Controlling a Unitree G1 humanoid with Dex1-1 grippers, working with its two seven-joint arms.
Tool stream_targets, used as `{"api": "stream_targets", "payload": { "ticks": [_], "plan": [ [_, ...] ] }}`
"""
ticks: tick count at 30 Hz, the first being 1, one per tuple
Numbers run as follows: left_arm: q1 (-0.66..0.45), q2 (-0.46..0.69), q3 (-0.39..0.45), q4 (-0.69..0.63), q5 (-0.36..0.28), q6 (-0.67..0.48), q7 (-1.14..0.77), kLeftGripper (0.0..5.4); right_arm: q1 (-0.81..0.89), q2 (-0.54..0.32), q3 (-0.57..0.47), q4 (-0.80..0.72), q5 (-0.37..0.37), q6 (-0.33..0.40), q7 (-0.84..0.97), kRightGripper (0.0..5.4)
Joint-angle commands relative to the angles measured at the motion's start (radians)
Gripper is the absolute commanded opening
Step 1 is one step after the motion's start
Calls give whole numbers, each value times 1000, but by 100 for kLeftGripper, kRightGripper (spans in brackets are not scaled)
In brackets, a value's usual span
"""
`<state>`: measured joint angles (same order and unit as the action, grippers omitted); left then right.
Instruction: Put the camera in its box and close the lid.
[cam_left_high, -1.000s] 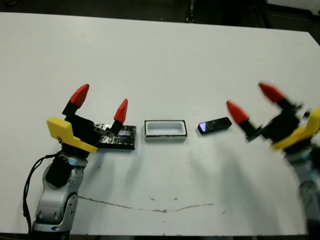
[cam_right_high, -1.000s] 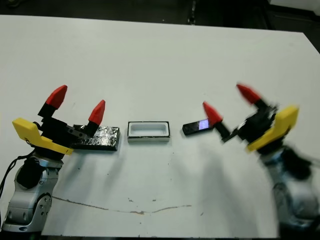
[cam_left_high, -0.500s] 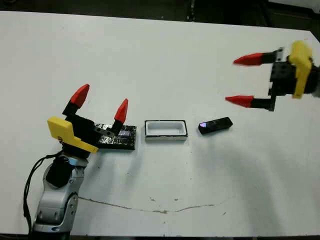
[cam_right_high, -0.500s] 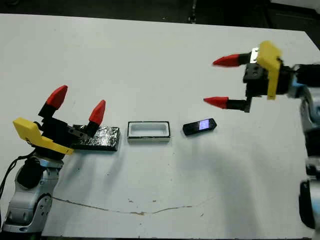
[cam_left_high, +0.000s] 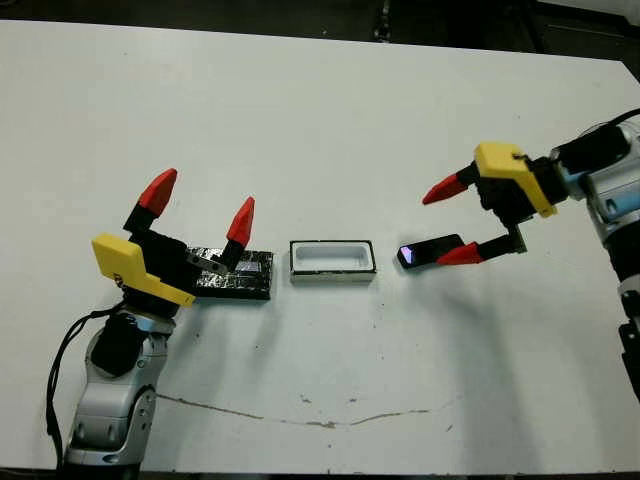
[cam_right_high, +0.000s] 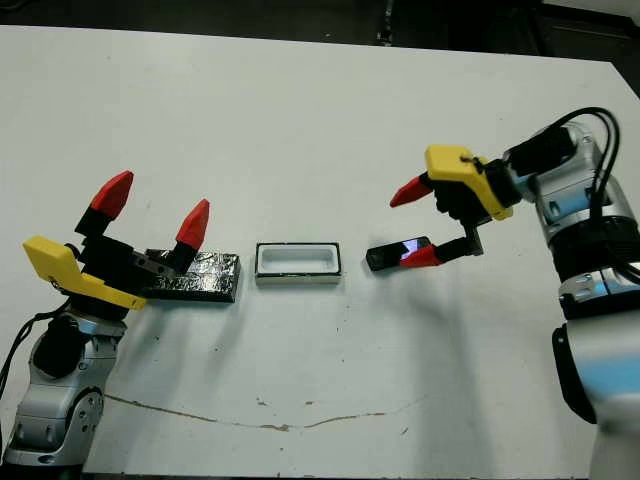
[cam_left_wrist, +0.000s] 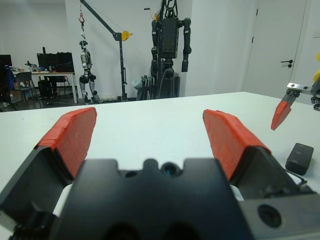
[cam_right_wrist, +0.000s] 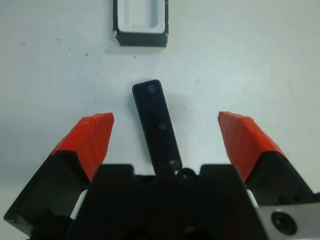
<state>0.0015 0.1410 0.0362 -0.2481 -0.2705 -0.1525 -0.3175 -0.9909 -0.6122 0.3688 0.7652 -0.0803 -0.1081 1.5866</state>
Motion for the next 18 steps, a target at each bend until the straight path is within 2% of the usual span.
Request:
{"api": "stream_targets", "payload": {
  "ticks": [1,10,13,18],
  "plan": [
    [4,5,2,0,5,12,1,540,20,15,6,-11,-13,-18,-8,539],
    [-2,6,-3,4,17,7,-2,540,21,36,37,-9,-53,107,9,539],
    [1,6,-4,1,17,13,-1,540,35,36,26,-6,-46,89,0,539],
    [1,4,-5,1,10,10,-5,540,50,28,24,-17,-49,135,-6,539]
  ]
}}
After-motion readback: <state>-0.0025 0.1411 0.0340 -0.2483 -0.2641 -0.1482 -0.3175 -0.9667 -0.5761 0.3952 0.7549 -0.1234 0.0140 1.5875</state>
